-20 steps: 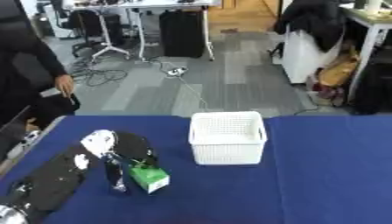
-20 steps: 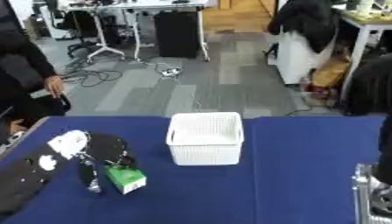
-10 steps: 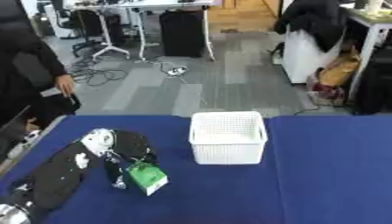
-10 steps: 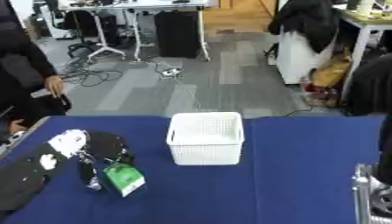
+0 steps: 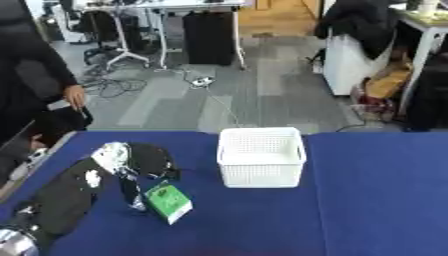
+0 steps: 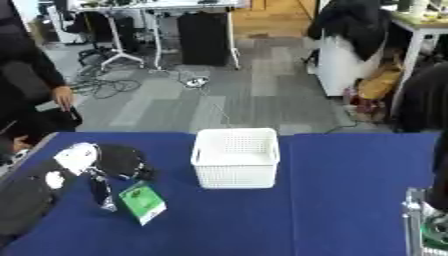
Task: Pick up objects on the table and place them in the box.
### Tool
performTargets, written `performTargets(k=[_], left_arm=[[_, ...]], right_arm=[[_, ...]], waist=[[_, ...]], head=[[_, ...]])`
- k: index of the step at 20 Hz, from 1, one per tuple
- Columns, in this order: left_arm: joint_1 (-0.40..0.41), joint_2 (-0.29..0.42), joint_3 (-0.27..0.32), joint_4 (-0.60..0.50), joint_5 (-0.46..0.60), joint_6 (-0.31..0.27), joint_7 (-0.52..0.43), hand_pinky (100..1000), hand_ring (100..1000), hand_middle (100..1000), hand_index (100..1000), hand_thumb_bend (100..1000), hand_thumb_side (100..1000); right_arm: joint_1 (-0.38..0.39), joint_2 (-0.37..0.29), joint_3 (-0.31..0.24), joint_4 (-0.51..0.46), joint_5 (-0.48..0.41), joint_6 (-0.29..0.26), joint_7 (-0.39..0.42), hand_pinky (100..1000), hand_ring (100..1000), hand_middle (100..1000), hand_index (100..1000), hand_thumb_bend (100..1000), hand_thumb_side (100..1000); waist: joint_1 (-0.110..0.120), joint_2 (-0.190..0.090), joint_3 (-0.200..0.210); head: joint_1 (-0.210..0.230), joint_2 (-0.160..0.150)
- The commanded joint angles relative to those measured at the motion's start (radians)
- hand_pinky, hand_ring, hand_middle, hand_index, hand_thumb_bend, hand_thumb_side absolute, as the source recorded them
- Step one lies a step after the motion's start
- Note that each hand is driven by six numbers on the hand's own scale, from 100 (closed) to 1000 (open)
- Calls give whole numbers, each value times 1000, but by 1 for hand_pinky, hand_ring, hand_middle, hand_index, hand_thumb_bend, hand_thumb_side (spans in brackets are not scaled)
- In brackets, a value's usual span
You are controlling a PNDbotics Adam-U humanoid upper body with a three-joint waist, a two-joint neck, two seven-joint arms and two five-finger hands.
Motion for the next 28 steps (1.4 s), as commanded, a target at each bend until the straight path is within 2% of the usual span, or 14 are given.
performTargets(k=[1, 10, 12, 13, 14, 15, 16, 17, 18, 19, 21, 23, 25, 28], left_arm=[[-29, 9, 26, 6, -10, -12, -13, 798, 817, 878, 950, 413, 718], [-33, -30, 43, 54, -14, -12, -59, 785, 809, 875, 950, 415, 720], [-31, -34, 45, 58, -13, -12, -62, 783, 807, 871, 943, 408, 719], [-31, -36, 45, 59, -12, -12, -63, 778, 794, 849, 907, 370, 734], [-31, -37, 47, 59, -8, -12, -61, 779, 798, 855, 916, 383, 725], [-32, -38, 49, 59, -2, -12, -56, 690, 690, 754, 803, 226, 861], [-33, -37, 51, 58, 11, -12, -44, 558, 572, 644, 718, 190, 904], [-34, -36, 54, 59, 24, -12, -37, 473, 509, 576, 660, 193, 923], [-35, -34, 57, 64, 38, -12, -33, 442, 489, 553, 641, 193, 927], [-37, -32, 59, 70, 52, -12, -34, 243, 344, 412, 488, 196, 936], [-38, -28, 64, 79, 83, -12, -44, 110, 213, 280, 404, 212, 945], [-39, -19, 70, 82, 124, -12, -62, 100, 101, 173, 350, 215, 927], [-40, -4, 77, 64, 180, -11, -77, 100, 100, 114, 313, 217, 918], [-46, 24, 75, 12, 280, 1, -96, 100, 100, 100, 286, 214, 912]], right_arm=[[-24, 8, 4, -15, -4, -3, 4, 100, 100, 100, 408, 180, 1000], [-30, 25, 9, -15, -9, -9, 11, 100, 100, 100, 408, 179, 1000], [-32, 28, 10, -15, -10, -10, 13, 100, 100, 100, 409, 179, 1000], [-32, 29, 10, -15, -11, -11, 13, 100, 100, 100, 409, 179, 1000], [-32, 30, 10, -15, -11, -11, 14, 100, 100, 100, 409, 179, 1000], [-31, 30, 10, -15, -12, -11, 14, 100, 100, 100, 409, 179, 1000], [-31, 30, 11, -15, -12, -11, 14, 100, 100, 100, 409, 179, 1000], [-31, 30, 11, -15, -12, -11, 15, 100, 100, 100, 409, 179, 1000], [-30, 29, 11, -15, -13, -10, 15, 100, 100, 100, 409, 179, 1000], [-30, 29, 10, -15, -13, -10, 15, 100, 100, 100, 409, 180, 1000], [-29, 27, 9, -15, -14, -9, 16, 100, 100, 100, 409, 180, 1000], [-27, 25, 8, -15, -14, -7, 16, 100, 100, 100, 409, 181, 1000], [-26, 22, 6, -15, -13, -5, 16, 100, 100, 100, 409, 181, 1000], [-24, 19, 3, -15, -12, -3, 12, 100, 100, 100, 409, 179, 1000]], waist=[[-1, -7, -3], [-2, 1, -20], [-2, 4, -23], [-2, 4, -24], [-2, 5, -25], [-2, 5, -25], [-1, 4, -24], [-1, 4, -24], [-1, 3, -23], [-1, 2, -22], [0, 1, -20], [0, -1, -16], [1, -2, -13], [2, -5, -10]], head=[[11, -5], [26, -12], [30, -16], [31, -16], [32, -16], [32, -15], [32, -14], [32, -13], [32, -12], [31, -11], [29, -9], [26, -9], [24, -8], [22, -10]])
